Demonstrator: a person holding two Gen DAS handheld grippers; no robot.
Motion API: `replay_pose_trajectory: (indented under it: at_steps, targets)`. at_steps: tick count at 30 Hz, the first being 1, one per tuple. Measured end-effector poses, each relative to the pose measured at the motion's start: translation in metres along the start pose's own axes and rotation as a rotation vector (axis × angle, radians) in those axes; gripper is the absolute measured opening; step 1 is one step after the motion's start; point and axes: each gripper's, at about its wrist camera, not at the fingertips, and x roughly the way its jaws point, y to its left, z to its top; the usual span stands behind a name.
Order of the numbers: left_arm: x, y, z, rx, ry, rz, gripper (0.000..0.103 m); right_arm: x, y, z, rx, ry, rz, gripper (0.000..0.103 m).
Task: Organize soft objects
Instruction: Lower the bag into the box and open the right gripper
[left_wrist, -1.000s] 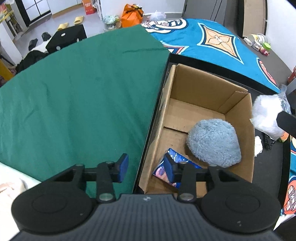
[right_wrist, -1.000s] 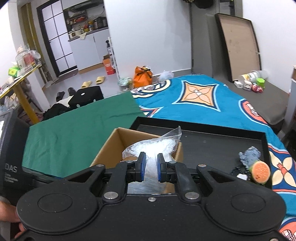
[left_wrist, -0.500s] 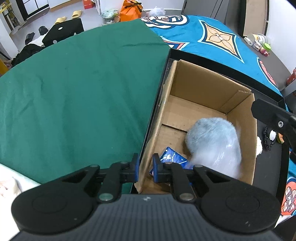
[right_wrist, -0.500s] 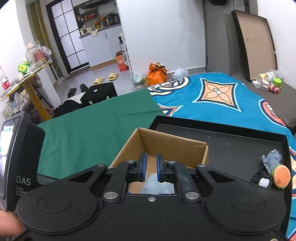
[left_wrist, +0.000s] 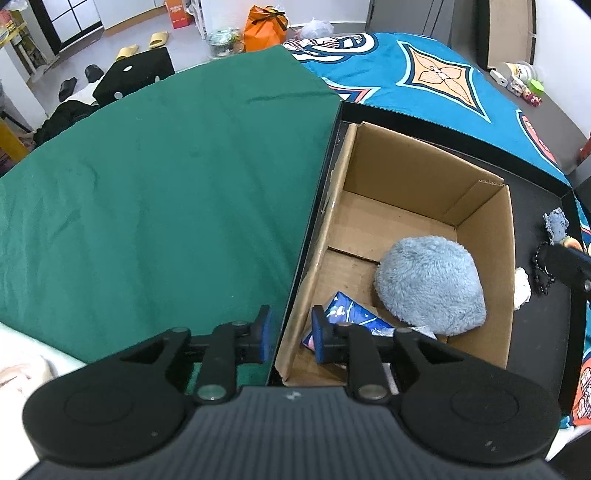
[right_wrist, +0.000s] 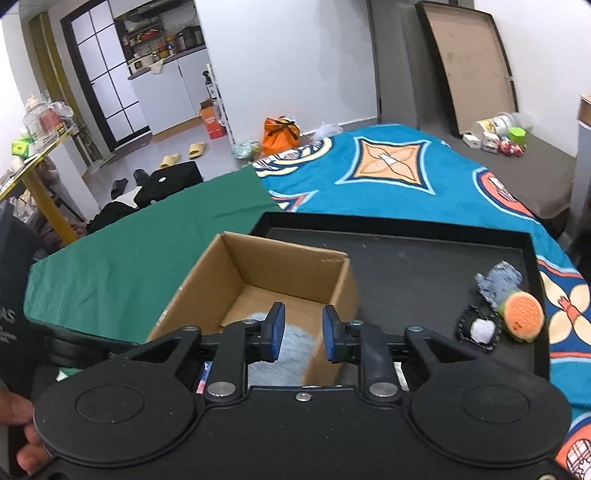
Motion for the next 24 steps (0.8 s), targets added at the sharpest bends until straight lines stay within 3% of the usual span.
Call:
replay_pose_trajectory:
  at_steps: [8, 13, 24]
  targets:
    - [-0.012, -0.006, -0.002, 0.010, -0.049, -0.007, 0.056, -0.005, -0.024, -0.009, 0.034, 0.015, -0.022, 0.042]
    - [-0.015, -0.013, 0.000, 0.049, -0.038, -0.032, 0.064, -0.004, -0.036, -0.015, 0.059, 0.023, -0.025, 0.046]
    - [-0.032, -0.034, 0.006, 0.105, -0.160, 0.103, 0.078, -0.003, -0.076, -0.019, 0.097, 0.009, -0.068, 0.059]
